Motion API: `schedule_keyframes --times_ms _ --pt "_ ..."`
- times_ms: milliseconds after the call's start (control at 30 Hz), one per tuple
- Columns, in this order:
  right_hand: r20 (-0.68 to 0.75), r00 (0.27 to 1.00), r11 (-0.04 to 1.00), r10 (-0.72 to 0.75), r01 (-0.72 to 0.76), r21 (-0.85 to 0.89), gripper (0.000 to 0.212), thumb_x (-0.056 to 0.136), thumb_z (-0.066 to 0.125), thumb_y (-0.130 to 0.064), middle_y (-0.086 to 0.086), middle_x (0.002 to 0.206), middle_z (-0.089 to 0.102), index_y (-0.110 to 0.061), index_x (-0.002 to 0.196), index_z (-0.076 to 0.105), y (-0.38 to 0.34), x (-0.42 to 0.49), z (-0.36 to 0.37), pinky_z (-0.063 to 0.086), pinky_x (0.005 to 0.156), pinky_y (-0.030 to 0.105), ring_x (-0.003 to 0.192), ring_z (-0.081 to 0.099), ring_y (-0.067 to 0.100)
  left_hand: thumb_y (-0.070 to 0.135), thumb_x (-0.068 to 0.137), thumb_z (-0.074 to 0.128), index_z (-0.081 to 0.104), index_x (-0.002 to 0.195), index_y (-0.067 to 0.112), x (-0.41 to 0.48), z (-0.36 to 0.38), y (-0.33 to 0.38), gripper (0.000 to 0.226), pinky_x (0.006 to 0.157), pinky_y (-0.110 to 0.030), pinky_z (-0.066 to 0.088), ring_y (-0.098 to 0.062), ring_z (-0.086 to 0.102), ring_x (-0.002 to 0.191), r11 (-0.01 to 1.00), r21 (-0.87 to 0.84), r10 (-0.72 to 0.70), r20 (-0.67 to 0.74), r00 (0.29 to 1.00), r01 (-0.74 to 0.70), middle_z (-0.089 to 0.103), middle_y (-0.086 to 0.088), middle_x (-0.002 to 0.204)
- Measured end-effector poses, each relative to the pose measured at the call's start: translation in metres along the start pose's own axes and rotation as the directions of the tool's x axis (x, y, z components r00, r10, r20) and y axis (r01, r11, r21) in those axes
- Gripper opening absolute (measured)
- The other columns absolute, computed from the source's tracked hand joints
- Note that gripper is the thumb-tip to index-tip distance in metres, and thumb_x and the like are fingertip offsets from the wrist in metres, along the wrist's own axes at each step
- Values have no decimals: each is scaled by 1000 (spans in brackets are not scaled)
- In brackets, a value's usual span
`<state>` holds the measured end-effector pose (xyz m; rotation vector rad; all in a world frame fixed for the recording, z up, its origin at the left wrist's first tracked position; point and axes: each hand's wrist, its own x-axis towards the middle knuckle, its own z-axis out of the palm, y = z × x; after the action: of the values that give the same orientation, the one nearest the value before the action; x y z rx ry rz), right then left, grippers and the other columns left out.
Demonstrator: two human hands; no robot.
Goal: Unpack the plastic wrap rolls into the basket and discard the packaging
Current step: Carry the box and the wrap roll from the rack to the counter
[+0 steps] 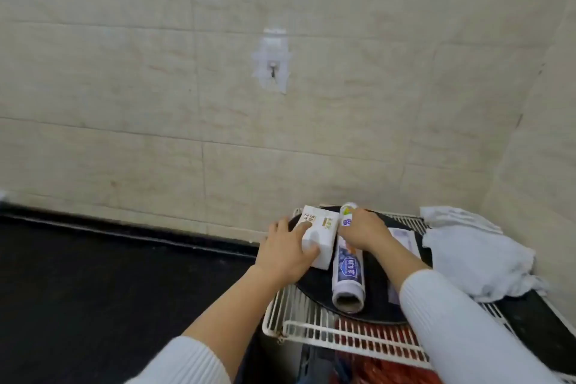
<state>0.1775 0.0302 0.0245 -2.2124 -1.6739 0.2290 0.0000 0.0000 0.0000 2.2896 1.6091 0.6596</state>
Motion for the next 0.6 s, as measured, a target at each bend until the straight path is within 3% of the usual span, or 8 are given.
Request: schedule_keyframes --times_ms 200,300,433,600 --pt "100 979 983 179 -181 17 46 75 66 -31 13 116 68 -8 115 60 10 8 14 49 72 29 101 67 30 56 81 54 37 136 35 24 33 2 62 103 -51 38 -36 31 129 999 28 -29 86 996 27 29 -11 145" --pt "124 969 971 213 -225 85 49 72 71 -35 12 111 69 -10 113 61 14 14 20 53 66 32 90 69 27 59 75 60 35 131 34 35 43 3 66 96 -49 44 -35 38 120 997 -37 -63 54 997 65 34 -10 135" --pt "209 943 937 260 -298 180 57 73 75 -39 11 105 69 -9 118 58 18 22 27 47 51 27 72 63 21 58 69 64 37 121 33 46 47 3 64 85 -44 46 -33 45 108 993 -77 -89 36 995 92 41 -10 120" --pt "213 931 858 296 -357 369 53 69 75 -33 15 97 69 -3 110 60 23 26 23 52 48 28 73 69 26 52 67 66 43 110 36 47 31 -8 52 78 -39 49 -31 56 97 958 -263 -132 -34 991 118 52 -7 109"
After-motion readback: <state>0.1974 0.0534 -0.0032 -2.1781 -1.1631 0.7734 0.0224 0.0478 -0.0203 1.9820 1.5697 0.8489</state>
